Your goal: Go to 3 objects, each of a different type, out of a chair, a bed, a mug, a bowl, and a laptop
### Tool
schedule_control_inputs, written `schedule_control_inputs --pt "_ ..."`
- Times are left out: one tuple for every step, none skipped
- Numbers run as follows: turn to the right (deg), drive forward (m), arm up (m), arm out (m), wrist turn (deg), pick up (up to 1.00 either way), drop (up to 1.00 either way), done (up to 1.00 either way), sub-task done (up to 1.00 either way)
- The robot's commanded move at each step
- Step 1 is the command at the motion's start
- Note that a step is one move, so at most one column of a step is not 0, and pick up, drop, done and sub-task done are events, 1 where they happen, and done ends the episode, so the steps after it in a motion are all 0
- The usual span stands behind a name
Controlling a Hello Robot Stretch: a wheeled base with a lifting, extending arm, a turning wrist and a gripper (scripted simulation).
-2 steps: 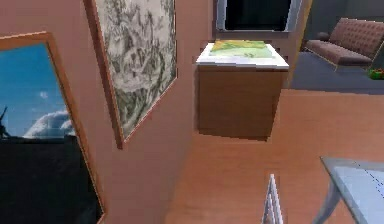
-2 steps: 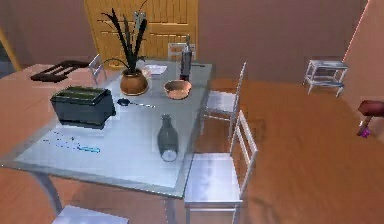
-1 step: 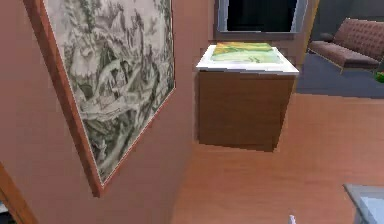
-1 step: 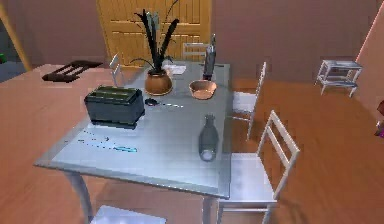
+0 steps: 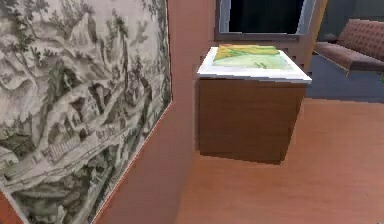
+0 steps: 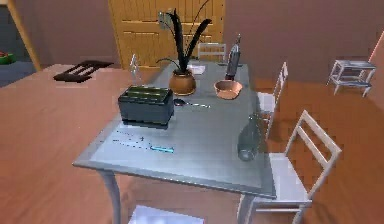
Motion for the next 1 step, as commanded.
schedule_control_inputs --pt "9.0 0.00 0.00 0.00 0.0 0.00 0.00 0.00 0.00"
